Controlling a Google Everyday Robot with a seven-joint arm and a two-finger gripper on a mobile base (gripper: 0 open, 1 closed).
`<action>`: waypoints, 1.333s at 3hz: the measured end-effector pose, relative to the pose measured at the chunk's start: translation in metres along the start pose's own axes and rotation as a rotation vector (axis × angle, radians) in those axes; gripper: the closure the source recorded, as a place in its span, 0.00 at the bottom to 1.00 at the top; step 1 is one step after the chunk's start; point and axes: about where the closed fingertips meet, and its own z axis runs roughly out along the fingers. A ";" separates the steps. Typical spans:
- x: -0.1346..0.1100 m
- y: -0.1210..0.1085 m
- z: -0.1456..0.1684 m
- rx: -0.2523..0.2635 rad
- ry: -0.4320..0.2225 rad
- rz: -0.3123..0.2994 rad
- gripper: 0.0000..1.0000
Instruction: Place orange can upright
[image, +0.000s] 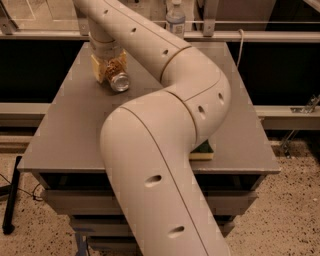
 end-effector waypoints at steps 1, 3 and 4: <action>-0.005 0.001 -0.012 0.006 -0.043 -0.028 0.64; -0.004 0.022 -0.088 -0.103 -0.341 -0.258 1.00; 0.016 0.046 -0.114 -0.221 -0.513 -0.370 1.00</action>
Offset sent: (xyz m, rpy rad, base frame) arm -0.0389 0.0178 0.1132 0.2064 -0.3182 0.3154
